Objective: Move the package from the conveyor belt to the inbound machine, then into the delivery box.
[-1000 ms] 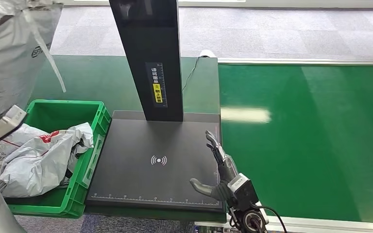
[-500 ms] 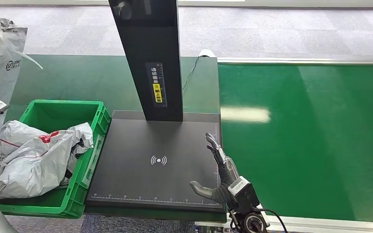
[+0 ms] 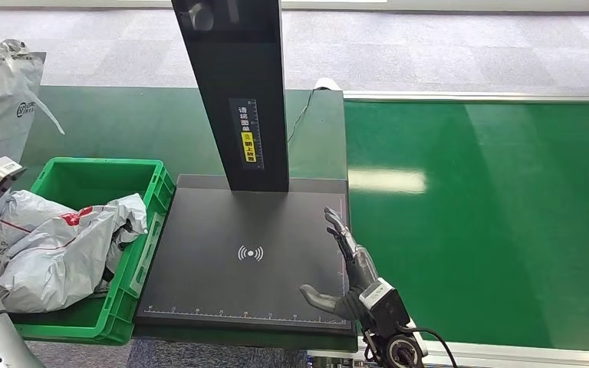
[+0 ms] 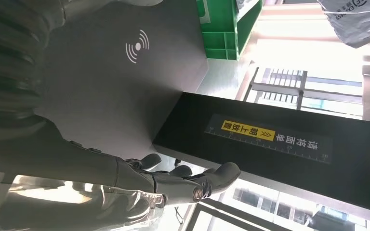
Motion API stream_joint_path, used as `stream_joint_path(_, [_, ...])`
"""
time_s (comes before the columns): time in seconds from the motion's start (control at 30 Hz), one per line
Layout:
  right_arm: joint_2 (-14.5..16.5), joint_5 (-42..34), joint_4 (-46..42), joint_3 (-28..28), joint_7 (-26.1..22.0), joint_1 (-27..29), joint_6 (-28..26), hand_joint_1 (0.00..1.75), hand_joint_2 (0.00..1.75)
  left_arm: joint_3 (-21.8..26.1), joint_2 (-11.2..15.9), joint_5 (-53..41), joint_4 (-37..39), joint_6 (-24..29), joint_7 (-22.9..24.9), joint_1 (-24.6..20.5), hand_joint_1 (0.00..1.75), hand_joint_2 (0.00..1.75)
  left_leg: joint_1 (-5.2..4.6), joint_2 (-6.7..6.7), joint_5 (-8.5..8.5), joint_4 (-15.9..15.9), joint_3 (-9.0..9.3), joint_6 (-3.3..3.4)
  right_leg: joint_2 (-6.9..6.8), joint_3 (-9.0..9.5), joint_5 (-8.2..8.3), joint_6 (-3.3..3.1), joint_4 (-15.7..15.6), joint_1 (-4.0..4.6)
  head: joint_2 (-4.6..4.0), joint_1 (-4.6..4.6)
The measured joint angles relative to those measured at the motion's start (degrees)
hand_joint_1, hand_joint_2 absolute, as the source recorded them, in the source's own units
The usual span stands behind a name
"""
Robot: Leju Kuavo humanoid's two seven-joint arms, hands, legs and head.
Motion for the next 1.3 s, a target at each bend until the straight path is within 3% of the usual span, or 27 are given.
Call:
stream_joint_path(0.13, [-0.06, 0.16, -0.10, -0.02, 0.11, 0.06, -0.04, 0.00, 1.75, -0.06, -0.35, 1.77, 1.45, -0.09, 1.11, -0.62, 1.75, 1.75, 0.00, -0.03, 0.01, 0.02, 0.11, 0.00, -0.03, -0.06, 0.00, 0.00, -0.02, 0.00, 0.00, -0.02])
stream_joint_path(0.27, [-0.31, 1.07, -1.32, -0.11, 1.02, 0.18, 0.67, 0.00, 1.75, -4.61, 1.22, 7.43, 18.60, -0.51, 13.86, -5.16, 1.75, 1.75, 0.01, -0.40, 0.19, 0.03, 0.38, -0.03, -0.40, 0.11, 0.04, -0.03, -0.02, 0.01, 0.00, -0.03])
stream_joint_path(0.33, [-0.45, 1.21, -1.70, -0.14, 1.21, 0.18, 1.16, 0.00, 1.75, -8.18, 2.56, 8.75, 26.08, -0.20, 17.49, -5.79, 1.75, 1.75, 0.02, -0.28, 0.23, 0.02, 0.37, -0.07, -0.33, 0.11, 0.11, -0.08, 0.00, 0.03, 0.00, -0.01])
stream_joint_path(0.43, [-0.58, 1.37, -1.89, -0.15, 1.28, 0.18, 1.39, 0.00, 1.75, -12.41, 4.25, 9.98, 33.55, -0.04, 18.43, -6.45, 1.75, 1.75, 0.02, -0.11, 0.24, 0.03, 0.36, -0.08, -0.18, 0.05, 0.16, -0.08, 0.02, 0.03, 0.00, -0.01])
stream_joint_path(0.6, [-0.60, 1.51, -1.90, -0.17, 1.29, 0.17, 1.45, 0.00, 1.75, -16.06, 6.03, 10.40, 39.32, -0.02, 18.79, -6.98, 1.75, 1.75, 0.02, -0.10, 0.23, 0.03, 0.31, -0.08, -0.16, -0.02, 0.16, -0.08, 0.01, 0.02, 0.00, -0.02])
stream_joint_path(0.8, [-0.61, 1.51, -1.90, -0.17, 1.29, 0.17, 1.46, 0.00, 1.75, -17.88, 6.91, 11.41, 42.17, -0.31, 18.87, -7.30, 1.75, 1.75, 0.02, -0.10, 0.23, 0.03, 0.30, -0.08, -0.16, -0.04, 0.16, -0.08, 0.01, 0.03, 0.00, -0.03])
stream_joint_path(1.03, [-0.62, 1.51, -1.90, -0.24, 1.30, 0.08, 1.83, 0.00, 1.75, -21.05, 7.43, 19.83, 42.37, -2.40, 18.16, -7.68, 1.75, 1.75, 0.02, -0.13, 0.23, 0.03, 0.30, -0.08, -0.17, -0.02, 0.16, -0.08, 0.01, 0.03, 0.00, -0.02])
stream_joint_path(1.13, [-0.61, 1.51, -1.90, -0.28, 1.30, 0.08, 1.91, 0.00, 1.75, -22.92, 7.44, 21.69, 40.50, -4.06, 18.40, -7.14, 1.75, 1.75, 0.02, -0.13, 0.23, 0.03, 0.28, -0.08, -0.17, -0.03, 0.16, -0.08, 0.01, 0.03, 0.00, -0.02])
stream_joint_path(1.3, [-0.57, 1.62, -2.06, -0.31, 1.43, 0.08, 2.03, 0.00, 1.75, -26.05, 6.83, 21.73, 32.84, -10.14, 23.27, -4.09, 1.75, 1.75, 0.02, -0.11, 0.22, 0.03, 0.26, -0.08, -0.17, -0.04, 0.16, -0.07, 0.01, 0.02, 0.00, -0.02])
